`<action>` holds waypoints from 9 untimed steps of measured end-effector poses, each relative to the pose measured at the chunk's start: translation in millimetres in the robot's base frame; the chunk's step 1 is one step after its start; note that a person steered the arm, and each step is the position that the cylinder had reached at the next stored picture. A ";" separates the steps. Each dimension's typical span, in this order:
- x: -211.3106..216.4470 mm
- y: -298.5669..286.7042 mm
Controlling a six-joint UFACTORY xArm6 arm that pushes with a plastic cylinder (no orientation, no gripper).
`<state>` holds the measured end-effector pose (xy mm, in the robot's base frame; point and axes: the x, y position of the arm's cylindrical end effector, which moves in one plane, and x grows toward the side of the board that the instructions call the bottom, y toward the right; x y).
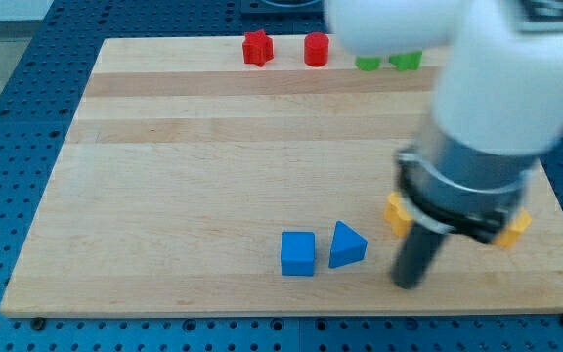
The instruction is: Push the blue cube left to the blue triangle
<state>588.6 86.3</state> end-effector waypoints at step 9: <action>-7.2 -256.9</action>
<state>581.4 -170.7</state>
